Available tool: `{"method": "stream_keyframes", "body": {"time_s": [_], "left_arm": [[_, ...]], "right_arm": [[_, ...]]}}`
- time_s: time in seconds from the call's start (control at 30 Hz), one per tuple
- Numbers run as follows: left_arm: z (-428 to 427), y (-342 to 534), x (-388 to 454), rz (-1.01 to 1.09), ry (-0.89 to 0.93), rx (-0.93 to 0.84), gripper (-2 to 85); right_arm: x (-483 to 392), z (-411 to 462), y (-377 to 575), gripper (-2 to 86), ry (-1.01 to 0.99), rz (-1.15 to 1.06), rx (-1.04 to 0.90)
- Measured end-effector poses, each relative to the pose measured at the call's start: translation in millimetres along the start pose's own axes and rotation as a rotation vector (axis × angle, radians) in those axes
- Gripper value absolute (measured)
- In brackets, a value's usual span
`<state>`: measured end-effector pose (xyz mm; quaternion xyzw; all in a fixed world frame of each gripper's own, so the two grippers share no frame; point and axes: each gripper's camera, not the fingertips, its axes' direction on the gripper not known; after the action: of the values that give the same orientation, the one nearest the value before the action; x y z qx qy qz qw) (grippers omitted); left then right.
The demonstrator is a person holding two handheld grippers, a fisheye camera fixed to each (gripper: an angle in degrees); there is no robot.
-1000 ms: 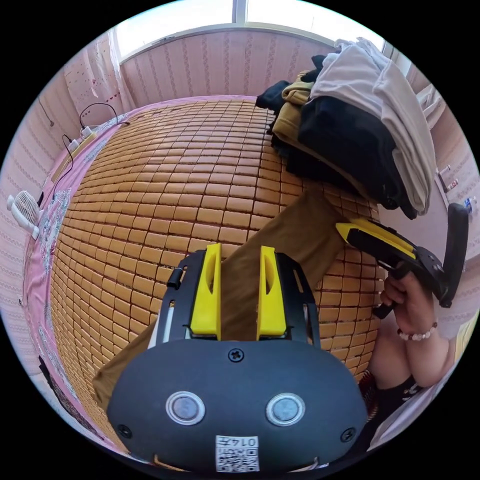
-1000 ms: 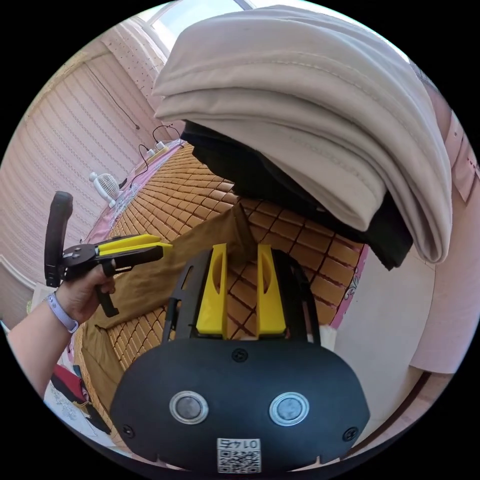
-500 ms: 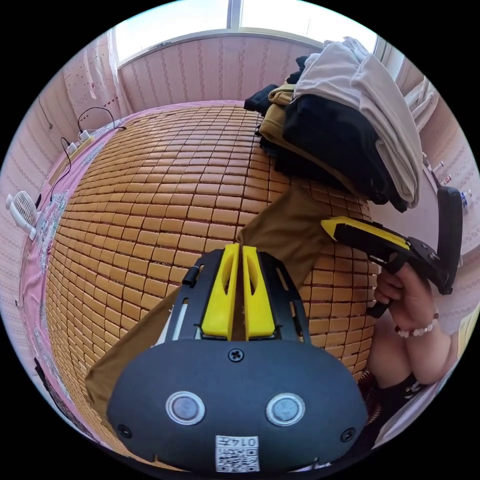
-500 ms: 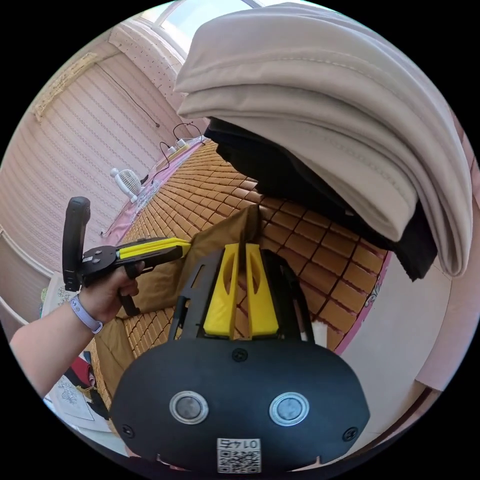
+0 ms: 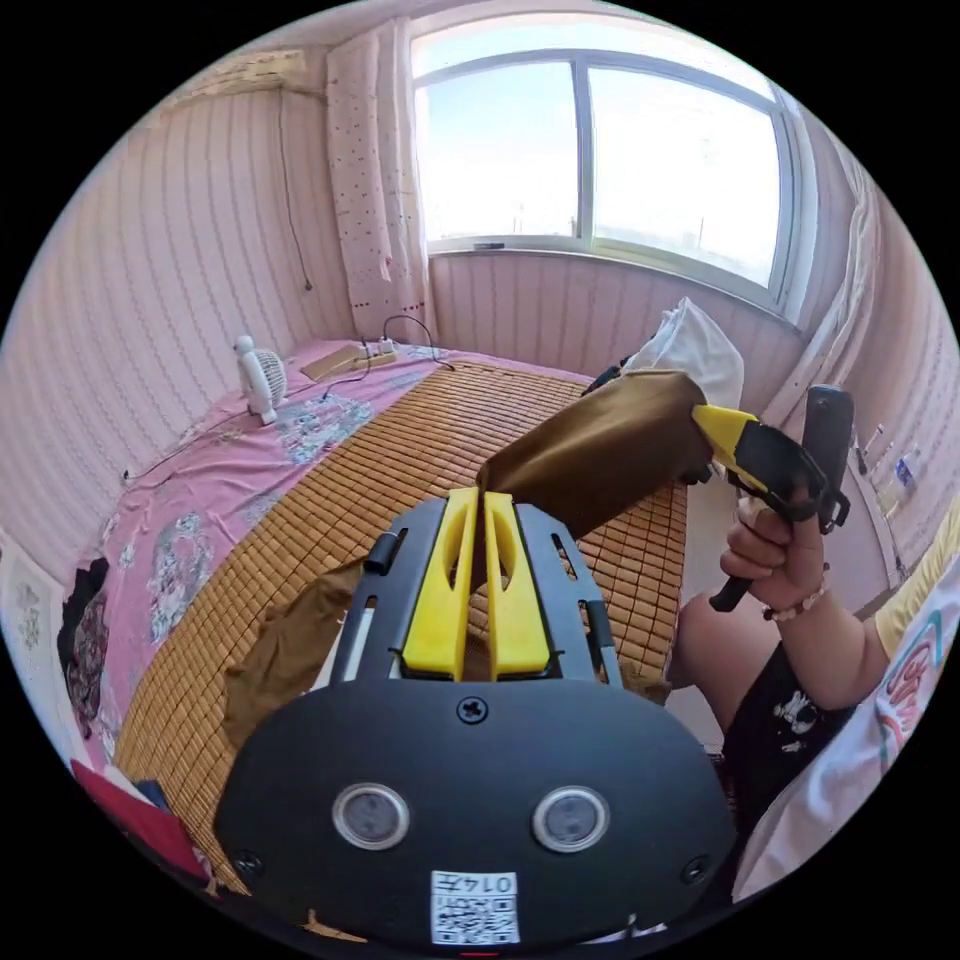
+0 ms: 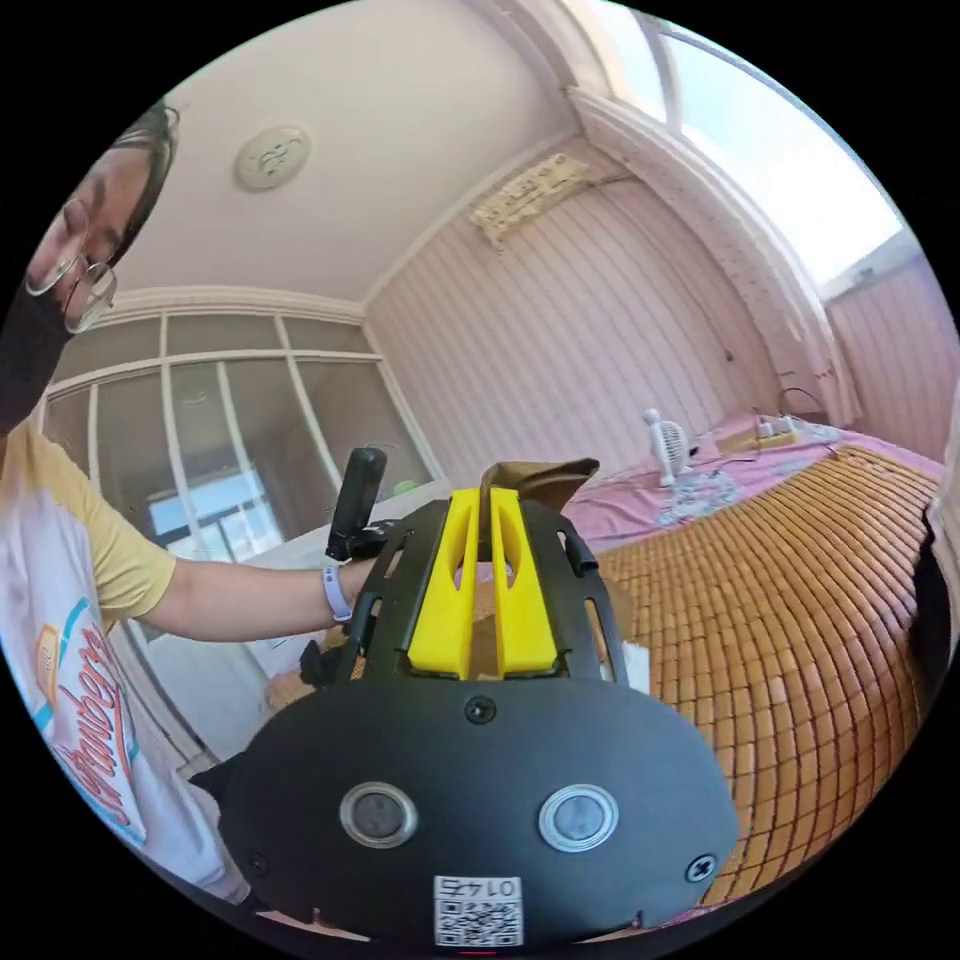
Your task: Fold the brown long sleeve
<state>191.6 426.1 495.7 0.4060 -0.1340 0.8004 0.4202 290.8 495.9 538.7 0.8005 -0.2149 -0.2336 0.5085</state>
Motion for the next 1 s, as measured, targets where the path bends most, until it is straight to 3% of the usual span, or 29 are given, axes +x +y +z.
{"method": "stream_keyframes", "body": {"time_s": [0.07, 0.17, 0.33, 0.47, 0.6, 0.8, 1.0], "left_arm": [[-77, 59, -16, -0.115, -0.086, 0.062, 0.8], [-149, 162, -30, -0.378, -0.149, 0.072, 4.2], [-212, 326, -21, -0.719, -0.25, -0.067, 5.1], [-252, 410, 5, -0.889, -0.261, -0.057, 5.0], [-257, 435, 7, -0.931, -0.222, -0.057, 5.3], [-228, 430, -21, -0.912, -0.116, -0.054, 6.3], [-184, 417, -45, -0.901, -0.074, -0.196, 7.0]], "right_arm": [[-41, 36, -2, 2.5, -0.153, -0.076, -0.117], [-99, 101, 27, 5.0, -0.327, -0.163, -0.437], [-139, 159, 123, 8.5, -0.201, -0.151, -0.869], [-143, 160, 155, 8.3, -0.186, -0.048, -0.978], [-148, 186, 171, 8.3, -0.098, -0.055, -1.11], [-165, 276, 176, 9.0, -0.059, -0.292, -1.225], [-159, 380, 190, 8.6, -0.027, -0.479, -1.327]]}}
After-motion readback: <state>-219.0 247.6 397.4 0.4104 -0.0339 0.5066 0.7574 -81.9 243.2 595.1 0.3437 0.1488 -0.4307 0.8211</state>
